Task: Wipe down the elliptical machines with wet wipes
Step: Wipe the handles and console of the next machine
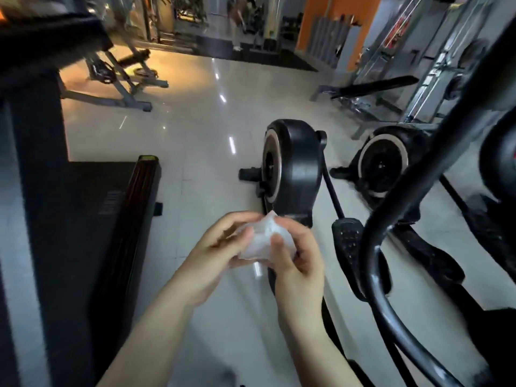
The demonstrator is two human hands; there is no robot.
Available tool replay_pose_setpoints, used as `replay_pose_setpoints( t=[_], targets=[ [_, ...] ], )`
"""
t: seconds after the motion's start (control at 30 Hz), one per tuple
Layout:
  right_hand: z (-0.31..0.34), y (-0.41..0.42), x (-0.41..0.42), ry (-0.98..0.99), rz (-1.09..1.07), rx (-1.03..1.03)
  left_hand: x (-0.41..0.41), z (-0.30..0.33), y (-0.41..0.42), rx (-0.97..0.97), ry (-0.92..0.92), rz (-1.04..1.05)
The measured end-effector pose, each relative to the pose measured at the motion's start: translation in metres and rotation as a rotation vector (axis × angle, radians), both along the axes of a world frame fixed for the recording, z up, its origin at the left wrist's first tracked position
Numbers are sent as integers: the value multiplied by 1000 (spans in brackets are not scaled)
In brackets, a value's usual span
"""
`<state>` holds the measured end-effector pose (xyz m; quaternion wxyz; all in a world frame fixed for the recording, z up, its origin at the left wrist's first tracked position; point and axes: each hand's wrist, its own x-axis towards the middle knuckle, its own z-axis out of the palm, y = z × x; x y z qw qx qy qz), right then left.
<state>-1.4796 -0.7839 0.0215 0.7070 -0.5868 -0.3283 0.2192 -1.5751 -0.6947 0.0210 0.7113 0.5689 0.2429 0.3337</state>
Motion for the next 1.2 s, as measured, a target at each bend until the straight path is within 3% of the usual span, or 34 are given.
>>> replay_pose_setpoints(
  t=[0.1,0.2,0.37,0.5,0.6,0.77,0.97,1.07,1.2],
  targets=[
    [-11,48,-2,59,-1,-4,3,-9,46,-174,0,46],
    [-20,97,12,74,-32,-25,23,-13,102,-200,107,10],
    [-31,164,60,87,-149,-46,79,-11,186,-83,174,-131],
    [-23,186,92,99,-315,-68,135,-8,228,50,300,-397],
    [-13,187,119,142,-413,-50,194,-5,235,124,284,-547],
    [-1,187,174,181,-782,-1,286,9,228,195,203,-883],
    [26,196,231,151,-1361,143,371,33,199,99,47,-1030],
    [46,196,243,43,-1628,176,394,55,193,221,-83,-1149],
    [77,183,240,-150,-1917,120,416,82,167,157,-203,-1397]
  ],
)
